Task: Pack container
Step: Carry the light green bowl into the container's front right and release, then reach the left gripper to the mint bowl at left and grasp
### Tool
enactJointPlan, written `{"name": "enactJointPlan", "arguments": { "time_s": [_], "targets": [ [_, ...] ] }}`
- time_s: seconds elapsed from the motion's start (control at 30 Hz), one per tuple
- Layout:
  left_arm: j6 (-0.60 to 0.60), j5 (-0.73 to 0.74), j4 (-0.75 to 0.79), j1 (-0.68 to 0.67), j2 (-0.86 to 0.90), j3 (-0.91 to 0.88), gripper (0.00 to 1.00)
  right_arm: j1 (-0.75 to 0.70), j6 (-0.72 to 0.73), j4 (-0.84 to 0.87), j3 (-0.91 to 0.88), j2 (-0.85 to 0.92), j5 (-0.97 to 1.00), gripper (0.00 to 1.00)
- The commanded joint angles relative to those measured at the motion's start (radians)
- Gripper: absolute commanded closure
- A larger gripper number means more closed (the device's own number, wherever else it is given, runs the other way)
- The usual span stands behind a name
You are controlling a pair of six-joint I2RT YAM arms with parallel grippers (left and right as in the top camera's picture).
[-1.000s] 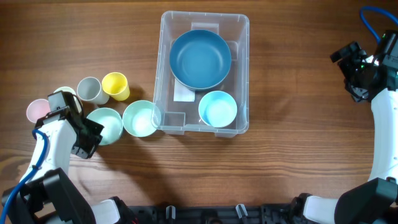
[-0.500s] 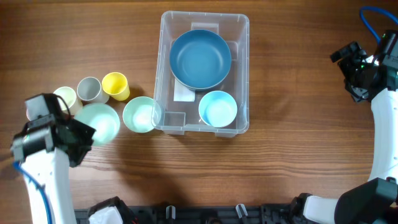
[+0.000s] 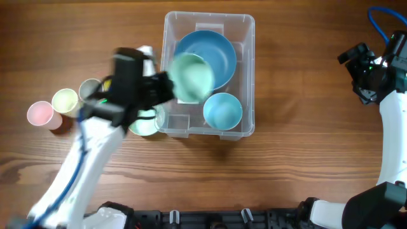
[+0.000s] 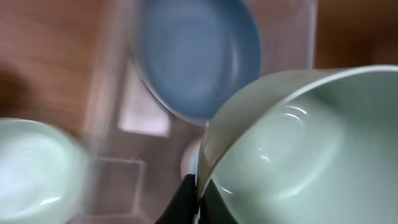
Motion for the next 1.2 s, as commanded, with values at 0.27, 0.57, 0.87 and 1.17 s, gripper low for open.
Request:
{"name": "enactJointPlan", "arguments": {
  "time_s": [0.27,0.57,0.87,1.17],
  "targets": [
    [0.063,-0.048,0.054,-0.241,0.266,0.006,0.85,0.002,0.011,-0.001,0.005,0.007,-0.008,0.00],
    [0.064,-0.069,-0.257,-0.079,0.234,0.281,0.50,0.002,0.011,-0.001,0.005,0.007,-0.008,0.00],
    [0.042,-0.212,-0.660,0.232,0.183,0.271,0.48,0.002,0.011,-0.001,0.005,0.007,-0.008,0.00],
    [-0.077,-0.096,-0.211,0.324,0.184,-0.211,0.41,0.002,0.011,-0.001,0.005,0.007,-0.008,0.01]
  ]
}}
